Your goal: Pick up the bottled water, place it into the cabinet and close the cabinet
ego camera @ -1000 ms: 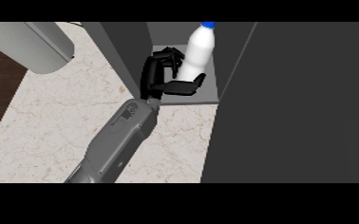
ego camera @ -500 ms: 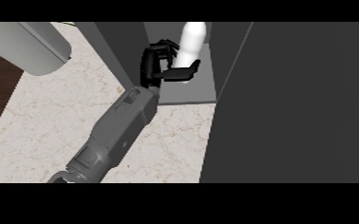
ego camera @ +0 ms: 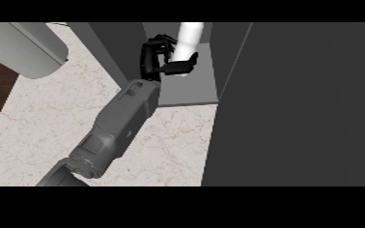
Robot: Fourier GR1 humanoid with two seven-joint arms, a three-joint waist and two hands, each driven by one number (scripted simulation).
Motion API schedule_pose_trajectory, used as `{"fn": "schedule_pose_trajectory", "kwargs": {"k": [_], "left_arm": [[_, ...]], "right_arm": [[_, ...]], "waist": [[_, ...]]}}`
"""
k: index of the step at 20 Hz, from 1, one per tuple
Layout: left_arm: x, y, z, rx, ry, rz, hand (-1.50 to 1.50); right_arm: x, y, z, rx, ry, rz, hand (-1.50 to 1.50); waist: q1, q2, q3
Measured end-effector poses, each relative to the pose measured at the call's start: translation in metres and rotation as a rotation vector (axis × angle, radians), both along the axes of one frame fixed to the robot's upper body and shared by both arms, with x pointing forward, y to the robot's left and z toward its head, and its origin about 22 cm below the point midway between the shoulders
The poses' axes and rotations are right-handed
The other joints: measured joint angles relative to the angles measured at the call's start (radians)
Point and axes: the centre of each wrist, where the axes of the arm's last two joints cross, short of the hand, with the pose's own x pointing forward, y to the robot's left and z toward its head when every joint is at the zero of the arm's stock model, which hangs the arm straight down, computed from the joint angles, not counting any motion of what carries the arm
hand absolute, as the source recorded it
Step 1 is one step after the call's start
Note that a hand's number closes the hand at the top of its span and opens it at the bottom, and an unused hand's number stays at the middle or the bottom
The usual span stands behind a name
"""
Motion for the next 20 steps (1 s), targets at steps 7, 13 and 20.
{"fn": "schedule_pose_trajectory", "kwargs": {"k": [7, 13, 20], "left_arm": [[0.005, 0.006, -0.001, 0.094, -0.014, 0.025, -1.50], [0.010, 0.007, 0.005, 0.094, -0.017, 0.020, -1.50], [0.014, 0.011, 0.008, 0.047, -0.026, 0.015, -1.50]], "right_arm": [[-0.001, -0.002, -0.002, -0.004, -0.016, 0.017, -1.50], [-0.002, -0.003, -0.003, 0.000, -0.023, 0.024, -1.50], [-0.001, -0.004, -0.002, -0.007, -0.033, 0.028, -1.50]], "waist": [[-0.013, 0.005, 0.000], [-0.016, 0.009, 0.000], [-0.019, 0.012, -0.001]]}}
